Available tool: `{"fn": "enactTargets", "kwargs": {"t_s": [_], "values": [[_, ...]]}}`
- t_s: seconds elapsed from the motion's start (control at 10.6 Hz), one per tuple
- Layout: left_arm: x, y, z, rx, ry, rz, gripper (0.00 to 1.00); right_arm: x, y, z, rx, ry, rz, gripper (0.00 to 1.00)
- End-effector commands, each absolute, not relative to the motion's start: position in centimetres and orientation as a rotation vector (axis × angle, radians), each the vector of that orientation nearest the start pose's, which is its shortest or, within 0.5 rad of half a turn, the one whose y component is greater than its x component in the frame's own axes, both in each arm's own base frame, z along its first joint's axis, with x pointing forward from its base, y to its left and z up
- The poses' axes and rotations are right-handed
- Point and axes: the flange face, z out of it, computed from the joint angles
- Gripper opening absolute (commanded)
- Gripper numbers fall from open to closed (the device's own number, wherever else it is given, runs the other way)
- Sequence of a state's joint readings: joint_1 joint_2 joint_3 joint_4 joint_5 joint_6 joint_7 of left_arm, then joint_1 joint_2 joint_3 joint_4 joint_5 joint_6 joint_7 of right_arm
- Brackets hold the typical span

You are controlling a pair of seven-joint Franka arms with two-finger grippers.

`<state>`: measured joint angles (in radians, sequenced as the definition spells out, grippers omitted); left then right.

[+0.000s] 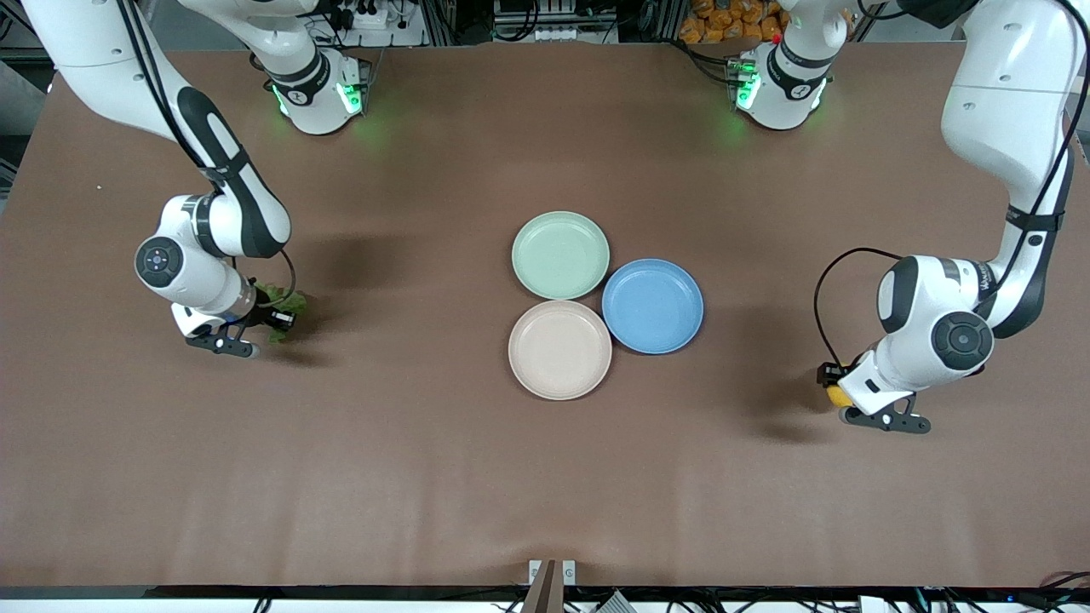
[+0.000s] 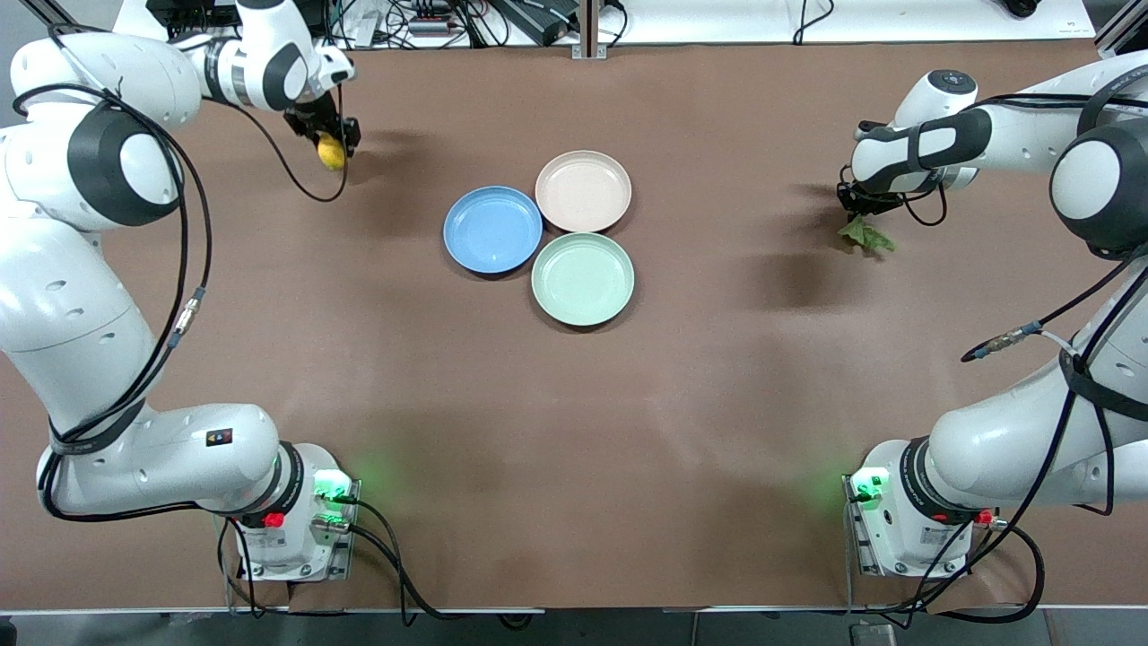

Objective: Place lemon and lettuce in plates
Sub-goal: 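Carry the lemon toward the cream plate while the right gripper lifts the lettuce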

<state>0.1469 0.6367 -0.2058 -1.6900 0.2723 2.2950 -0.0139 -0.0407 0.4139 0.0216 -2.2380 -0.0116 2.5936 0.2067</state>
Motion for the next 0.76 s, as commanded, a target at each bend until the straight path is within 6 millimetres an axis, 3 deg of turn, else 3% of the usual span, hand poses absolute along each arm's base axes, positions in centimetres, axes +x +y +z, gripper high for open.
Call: {"fn": "enactTargets", "kwargs": {"t_s": [0.0,0.19,0.28,0.47,0.66], "values": [[68.4,-6.7,29.2,-3.055,0.392,-0.122,0.00,54.0,-0.3,22.0,-3.113,0.370,0.114,0.00],[68.8,-11.4,31.7,-3.134,0.419,-0.188,0.00,54.5,0.1,24.4,-3.108,0.435,0.150,0.00],[68.8,-12.1,31.9,-3.195,0.376,-0.184,0.00,54.8,1.1,25.4,-3.104,0.481,0.144,0.00],[69.0,-16.0,34.1,-3.294,0.380,-0.234,0.00,55.0,2.7,26.8,-3.092,0.556,0.110,0.00],[68.0,-20.4,34.2,-3.357,0.402,-0.210,0.00,54.7,5.5,27.8,-3.044,0.610,0.124,0.00]]}}
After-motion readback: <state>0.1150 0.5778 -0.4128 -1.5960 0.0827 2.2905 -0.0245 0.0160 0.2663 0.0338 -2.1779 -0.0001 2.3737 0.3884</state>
